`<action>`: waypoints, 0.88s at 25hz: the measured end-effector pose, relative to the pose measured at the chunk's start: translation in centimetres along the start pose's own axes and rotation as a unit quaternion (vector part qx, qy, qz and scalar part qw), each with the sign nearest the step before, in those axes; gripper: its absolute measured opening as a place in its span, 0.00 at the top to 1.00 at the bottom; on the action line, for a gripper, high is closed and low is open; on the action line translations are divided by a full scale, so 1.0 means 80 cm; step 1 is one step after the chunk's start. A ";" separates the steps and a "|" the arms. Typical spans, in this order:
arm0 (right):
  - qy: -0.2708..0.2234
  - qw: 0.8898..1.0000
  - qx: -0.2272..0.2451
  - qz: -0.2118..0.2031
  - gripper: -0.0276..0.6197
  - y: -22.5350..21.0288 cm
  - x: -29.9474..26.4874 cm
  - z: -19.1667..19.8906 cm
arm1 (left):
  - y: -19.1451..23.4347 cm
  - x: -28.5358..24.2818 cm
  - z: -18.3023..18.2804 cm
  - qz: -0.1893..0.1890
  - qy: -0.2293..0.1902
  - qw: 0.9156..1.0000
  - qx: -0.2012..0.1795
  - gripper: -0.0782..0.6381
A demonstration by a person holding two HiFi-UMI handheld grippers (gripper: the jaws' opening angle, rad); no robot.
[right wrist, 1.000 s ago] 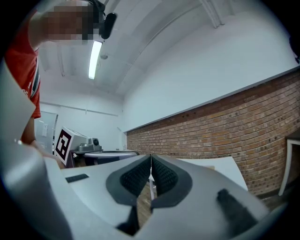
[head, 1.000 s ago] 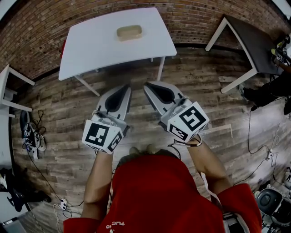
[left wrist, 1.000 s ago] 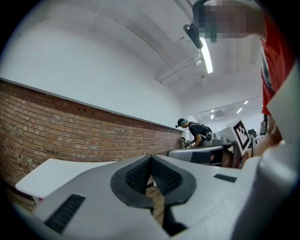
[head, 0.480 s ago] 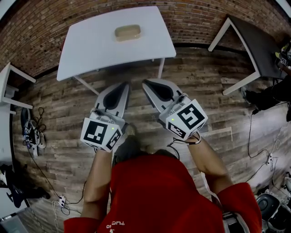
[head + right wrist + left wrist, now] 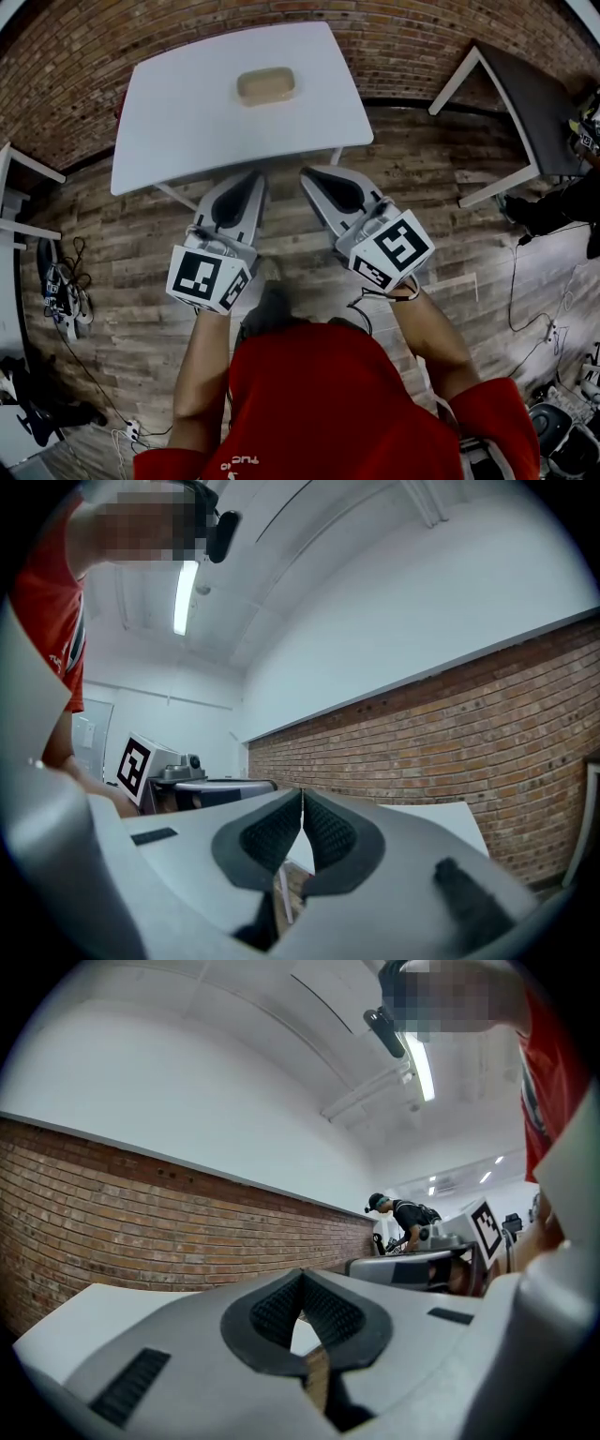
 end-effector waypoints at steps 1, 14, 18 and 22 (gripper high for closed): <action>-0.001 1.000 -0.001 0.001 0.91 -0.009 -0.013 0.000 | 0.015 -0.008 0.000 0.001 0.000 1.000 0.000 0.87; -0.001 0.999 -0.003 0.054 0.91 -0.113 -0.158 0.014 | 0.184 -0.108 0.010 0.031 0.005 0.999 -0.004 0.87; 0.009 0.998 -0.004 0.067 0.91 -0.134 -0.184 0.019 | 0.208 -0.131 0.015 0.045 0.008 0.999 0.002 0.87; 0.017 0.997 -0.008 0.075 0.91 -0.156 -0.193 0.024 | 0.221 -0.152 0.021 0.052 0.009 0.999 0.011 0.87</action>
Point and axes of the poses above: the fingertips, and each gripper's own axes: x backward along the fingers, y to its left, z out of its underside, the point moved 1 cm from there along x, backward along the fingers, and after that the axes turned 4 degrees about -z, right-handed, at the moved point
